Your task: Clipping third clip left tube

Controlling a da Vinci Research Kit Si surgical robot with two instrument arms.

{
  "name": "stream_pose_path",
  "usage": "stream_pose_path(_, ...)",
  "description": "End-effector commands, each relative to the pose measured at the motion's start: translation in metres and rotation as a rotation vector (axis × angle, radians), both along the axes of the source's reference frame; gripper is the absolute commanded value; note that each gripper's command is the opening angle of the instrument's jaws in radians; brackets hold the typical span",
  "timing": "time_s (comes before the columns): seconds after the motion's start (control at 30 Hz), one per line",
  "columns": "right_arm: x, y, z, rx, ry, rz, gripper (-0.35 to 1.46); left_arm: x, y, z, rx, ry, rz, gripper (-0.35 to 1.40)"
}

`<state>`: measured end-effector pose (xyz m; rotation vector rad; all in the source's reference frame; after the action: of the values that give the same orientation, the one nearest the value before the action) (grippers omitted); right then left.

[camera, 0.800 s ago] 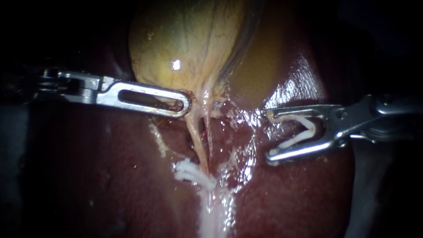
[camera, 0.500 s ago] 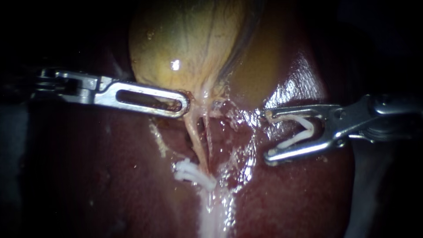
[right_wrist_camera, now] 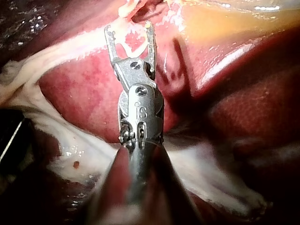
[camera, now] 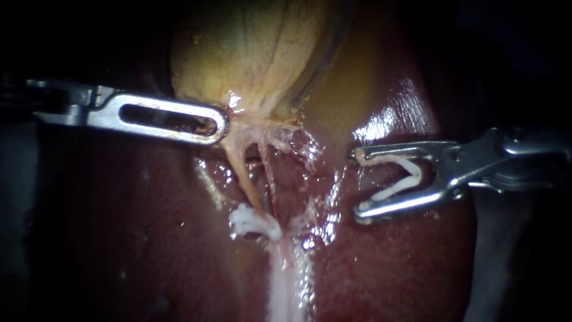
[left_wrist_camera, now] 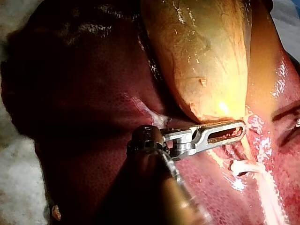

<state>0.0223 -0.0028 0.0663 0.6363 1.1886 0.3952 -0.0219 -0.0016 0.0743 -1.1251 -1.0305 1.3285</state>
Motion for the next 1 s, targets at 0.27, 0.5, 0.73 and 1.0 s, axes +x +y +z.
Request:
stream_pose_path(0.27, 0.0034, -0.0007, 0.0014, 0.001, -0.014, 0.019, 0.49, 0.0, -0.0001, 0.0, -0.001, 0.001, -0.001, -0.35)
stream_pose_path(0.5, 0.0062, -0.0005, 0.0029, 0.011, -0.026, 0.043, 0.49, -0.0001, -0.0002, -0.0001, -0.001, 0.002, -0.002, -0.35)
stream_pose_path(0.73, 0.0084, -0.001, 0.0041, 0.02, -0.029, 0.037, 0.49, -0.0002, -0.0002, -0.0001, -0.001, 0.002, -0.002, -0.35)
stream_pose_path(1.0, 0.0102, -0.0017, 0.0055, 0.033, -0.037, 0.027, 0.49, -0.0002, -0.0003, -0.0002, -0.001, 0.002, -0.003, -0.35)
